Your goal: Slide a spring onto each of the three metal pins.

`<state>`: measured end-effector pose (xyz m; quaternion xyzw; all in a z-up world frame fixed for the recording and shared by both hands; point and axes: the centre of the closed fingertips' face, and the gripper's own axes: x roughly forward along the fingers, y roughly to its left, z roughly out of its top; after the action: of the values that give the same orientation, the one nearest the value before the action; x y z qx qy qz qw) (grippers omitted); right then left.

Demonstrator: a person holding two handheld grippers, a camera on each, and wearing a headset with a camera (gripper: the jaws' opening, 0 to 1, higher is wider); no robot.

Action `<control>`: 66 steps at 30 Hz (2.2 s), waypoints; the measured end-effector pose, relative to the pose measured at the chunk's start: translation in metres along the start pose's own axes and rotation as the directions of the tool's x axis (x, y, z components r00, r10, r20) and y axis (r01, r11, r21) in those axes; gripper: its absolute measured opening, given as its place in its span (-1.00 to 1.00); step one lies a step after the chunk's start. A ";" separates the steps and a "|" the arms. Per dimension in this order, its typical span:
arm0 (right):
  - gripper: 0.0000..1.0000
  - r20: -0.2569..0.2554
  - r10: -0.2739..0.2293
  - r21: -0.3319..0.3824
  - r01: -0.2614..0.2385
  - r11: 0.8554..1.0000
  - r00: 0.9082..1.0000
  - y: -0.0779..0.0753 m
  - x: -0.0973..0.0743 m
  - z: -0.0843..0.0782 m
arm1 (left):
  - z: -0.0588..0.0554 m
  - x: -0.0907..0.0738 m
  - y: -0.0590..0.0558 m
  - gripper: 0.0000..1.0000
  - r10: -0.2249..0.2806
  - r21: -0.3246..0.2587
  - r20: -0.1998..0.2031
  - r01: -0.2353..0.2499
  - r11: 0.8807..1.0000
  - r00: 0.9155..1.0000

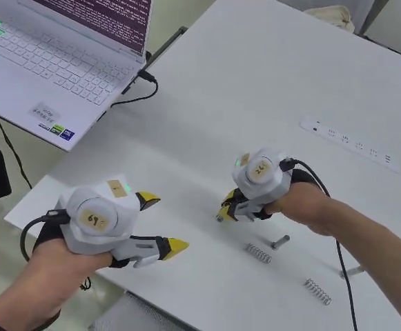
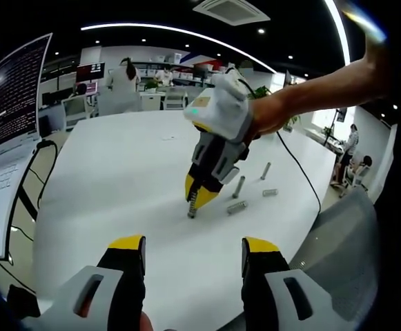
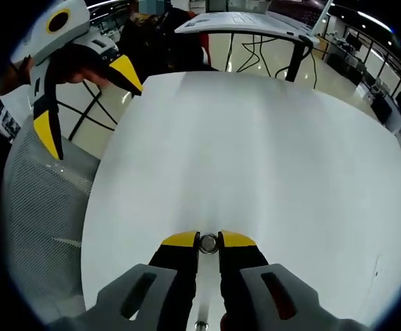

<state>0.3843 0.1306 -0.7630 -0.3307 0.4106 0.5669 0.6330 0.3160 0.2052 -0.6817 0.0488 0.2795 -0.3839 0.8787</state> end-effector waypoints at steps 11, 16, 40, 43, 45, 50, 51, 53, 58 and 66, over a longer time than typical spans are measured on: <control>-0.81 -0.018 0.011 -0.006 -0.011 1.000 1.000 0.001 0.007 -0.005 | 0.000 0.001 0.000 0.02 0.003 0.004 -0.010 -0.003 1.000 1.000; -0.72 -0.014 0.003 -0.004 -0.003 1.000 1.000 0.000 0.005 -0.004 | 0.002 0.000 0.000 0.02 0.003 0.009 -0.010 -0.003 1.000 1.000; -0.42 0.068 -0.139 0.099 0.131 0.986 0.988 -0.006 -0.044 -0.010 | 0.007 -0.006 -0.007 0.03 0.006 0.012 -0.001 -0.006 1.000 1.000; -0.39 0.085 -0.163 0.114 0.153 0.982 0.983 -0.006 -0.053 -0.010 | 0.008 -0.007 -0.007 0.03 0.007 0.013 0.000 -0.007 1.000 1.000; -0.39 0.106 -0.179 0.136 0.164 0.977 0.978 -0.006 -0.060 -0.010 | 0.008 -0.007 -0.007 0.03 0.009 0.014 0.001 -0.009 1.000 1.000; -0.37 0.154 -0.221 0.202 0.188 0.961 0.963 -0.009 -0.074 -0.011 | 0.013 -0.008 -0.007 0.03 0.010 0.021 0.006 -0.011 1.000 1.000; -0.37 0.162 -0.229 0.214 0.193 0.958 0.960 -0.009 -0.077 -0.012 | 0.013 -0.008 -0.008 0.03 0.011 0.023 0.006 -0.011 1.000 1.000; -0.36 0.174 -0.246 0.235 0.202 0.951 0.953 -0.009 -0.082 -0.014 | 0.015 -0.009 -0.008 0.03 0.011 0.024 0.008 -0.012 1.000 1.000; -0.35 0.221 -0.295 0.302 0.223 0.927 0.930 -0.008 -0.095 -0.016 | 0.017 -0.009 -0.010 0.03 0.010 0.034 0.006 -0.010 0.999 1.000; -0.32 0.239 -0.348 0.358 0.251 0.899 0.907 0.001 -0.110 -0.032 | 0.019 -0.011 -0.012 0.03 0.008 0.045 0.001 -0.008 0.999 1.000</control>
<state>0.3767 0.0539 -0.6786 -0.1947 0.3405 0.4308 0.8127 0.3099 0.1983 -0.6584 0.0696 0.2703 -0.3864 0.8791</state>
